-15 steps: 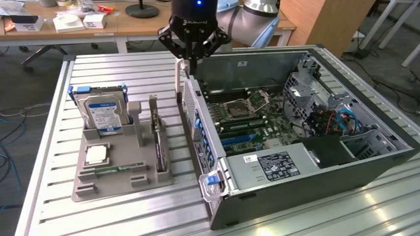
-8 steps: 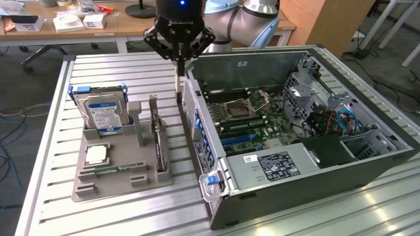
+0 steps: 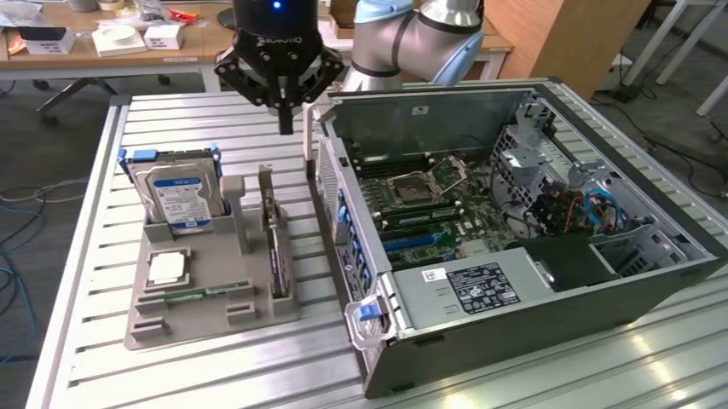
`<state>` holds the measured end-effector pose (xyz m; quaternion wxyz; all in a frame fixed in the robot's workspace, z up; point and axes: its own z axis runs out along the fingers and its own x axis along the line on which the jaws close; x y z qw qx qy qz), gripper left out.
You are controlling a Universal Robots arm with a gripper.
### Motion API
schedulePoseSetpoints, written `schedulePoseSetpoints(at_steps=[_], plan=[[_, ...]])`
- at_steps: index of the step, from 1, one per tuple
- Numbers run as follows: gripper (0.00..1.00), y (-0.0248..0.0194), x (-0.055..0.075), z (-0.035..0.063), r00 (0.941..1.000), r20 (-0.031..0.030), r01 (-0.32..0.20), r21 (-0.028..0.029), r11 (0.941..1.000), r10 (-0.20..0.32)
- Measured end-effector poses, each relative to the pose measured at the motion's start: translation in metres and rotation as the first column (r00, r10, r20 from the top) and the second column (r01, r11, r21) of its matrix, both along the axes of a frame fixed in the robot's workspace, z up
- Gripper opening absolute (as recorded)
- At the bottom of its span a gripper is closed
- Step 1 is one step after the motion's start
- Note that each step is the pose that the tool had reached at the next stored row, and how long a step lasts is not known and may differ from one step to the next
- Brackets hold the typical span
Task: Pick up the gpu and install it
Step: 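Reach for the gpu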
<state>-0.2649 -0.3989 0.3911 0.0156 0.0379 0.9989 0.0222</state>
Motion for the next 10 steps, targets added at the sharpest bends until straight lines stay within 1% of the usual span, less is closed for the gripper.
schedulePoseSetpoints(at_steps=[5,10], plan=[[0.10,0.0000,-0.014,-0.0004,1.0000,0.0001,0.001,0.0000,1.0000,-0.001],[0.10,0.0000,-0.017,-0.0004,1.0000,0.0001,0.001,0.0000,1.0000,-0.001]])
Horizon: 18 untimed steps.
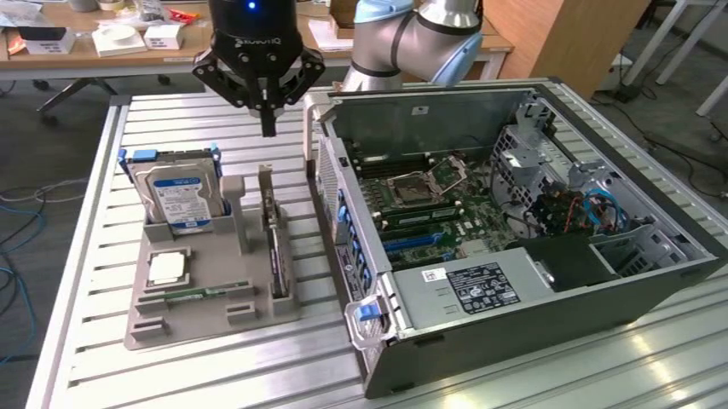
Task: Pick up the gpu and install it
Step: 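Reach for the gpu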
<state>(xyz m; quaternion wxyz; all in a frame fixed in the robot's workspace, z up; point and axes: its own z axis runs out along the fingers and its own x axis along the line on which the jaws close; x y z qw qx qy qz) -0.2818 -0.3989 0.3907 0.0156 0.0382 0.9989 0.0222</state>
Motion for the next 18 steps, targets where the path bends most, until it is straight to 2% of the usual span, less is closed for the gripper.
schedulePoseSetpoints(at_steps=[3,7,18], plan=[[0.10,-0.0012,0.000,0.0000,1.0000,-0.0001,0.000,0.0000,1.0000,0.000],[0.10,-0.0073,-0.001,0.0000,1.0000,-0.0001,0.000,0.0000,1.0000,0.000],[0.10,-0.0340,-0.006,0.0000,1.0000,0.0004,0.000,0.0003,1.0000,0.000]])
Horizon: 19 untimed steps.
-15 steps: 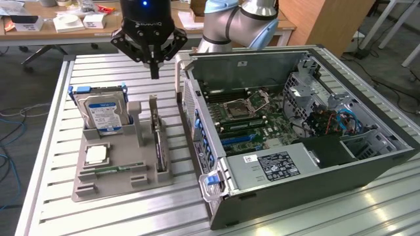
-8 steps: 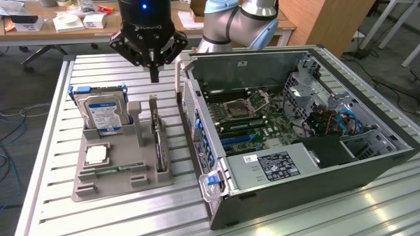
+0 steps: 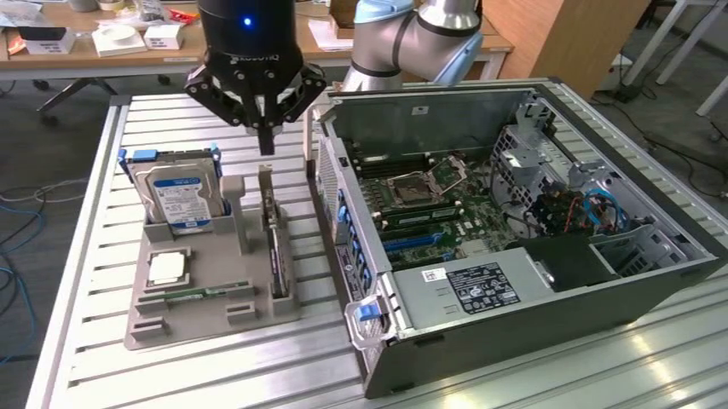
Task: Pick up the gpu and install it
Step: 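Reach for the gpu, then pick up the gpu and move the gpu toward the slot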
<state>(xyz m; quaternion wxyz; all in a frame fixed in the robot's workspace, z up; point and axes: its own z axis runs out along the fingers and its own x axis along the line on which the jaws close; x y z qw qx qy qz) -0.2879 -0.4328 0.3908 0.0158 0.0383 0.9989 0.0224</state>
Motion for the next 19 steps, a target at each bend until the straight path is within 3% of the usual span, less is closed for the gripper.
schedulePoseSetpoints(at_steps=[10,19], plan=[[0.10,-0.0192,-0.007,0.0000,1.0000,0.0001,0.000,0.0000,1.0000,0.000],[0.10,-0.0206,-0.013,0.0000,1.0000,0.0003,0.000,0.0000,1.0000,0.000]])
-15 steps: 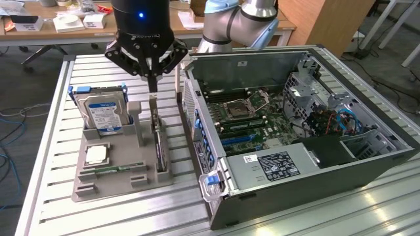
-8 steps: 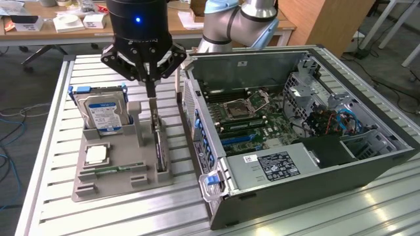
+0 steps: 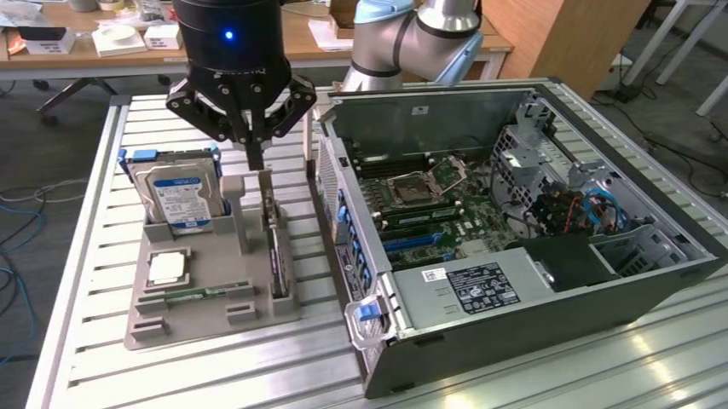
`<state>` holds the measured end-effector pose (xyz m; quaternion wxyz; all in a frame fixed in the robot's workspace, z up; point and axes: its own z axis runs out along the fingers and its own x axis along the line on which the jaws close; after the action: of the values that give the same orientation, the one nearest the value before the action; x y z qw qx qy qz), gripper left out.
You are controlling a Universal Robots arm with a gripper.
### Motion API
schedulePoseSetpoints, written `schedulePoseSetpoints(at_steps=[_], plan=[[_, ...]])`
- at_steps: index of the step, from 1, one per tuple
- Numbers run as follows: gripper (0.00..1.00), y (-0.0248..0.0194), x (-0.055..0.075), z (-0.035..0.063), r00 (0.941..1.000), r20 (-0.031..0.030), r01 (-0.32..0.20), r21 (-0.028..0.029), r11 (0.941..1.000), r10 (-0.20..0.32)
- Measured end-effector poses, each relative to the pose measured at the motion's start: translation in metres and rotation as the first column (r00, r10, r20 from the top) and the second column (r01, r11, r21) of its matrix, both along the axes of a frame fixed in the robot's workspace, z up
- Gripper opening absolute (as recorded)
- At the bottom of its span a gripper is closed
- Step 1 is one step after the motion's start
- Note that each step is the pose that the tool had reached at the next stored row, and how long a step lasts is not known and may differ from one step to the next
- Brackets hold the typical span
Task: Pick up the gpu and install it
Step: 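Pick up the gpu and move the gpu toward the slot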
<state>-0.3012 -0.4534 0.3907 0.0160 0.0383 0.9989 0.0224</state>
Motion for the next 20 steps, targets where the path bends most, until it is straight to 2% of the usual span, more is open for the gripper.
schedulePoseSetpoints(at_steps=[11,12,13,15,16,18,19,20], plan=[[0.11,0.0000,0.0000,0.0000,1.0000,0.0000,0.000,0.0000,1.0000,0.000],[0.17,0.0000,0.0000,0.0000,1.0000,0.0000,0.000,0.0000,1.0000,0.000],[0.17,0.0000,0.0000,0.0000,1.0000,0.0000,0.000,0.0000,1.0000,0.000],[0.29,0.0000,0.0000,0.0000,1.0000,0.0000,0.000,0.0000,1.0000,0.000],[0.29,0.0000,0.0000,0.0000,1.0000,0.0000,0.000,0.0000,1.0000,0.000],[0.41,0.0000,0.0000,0.0000,1.0000,0.0000,0.000,0.0000,1.0000,0.000],[0.41,0.0000,0.0000,0.0000,1.0000,0.0000,0.000,0.0000,1.0000,0.000],[0.47,0.0000,0.0000,0.0000,1.0000,0.0000,0.000,0.0000,1.0000,0.000]])
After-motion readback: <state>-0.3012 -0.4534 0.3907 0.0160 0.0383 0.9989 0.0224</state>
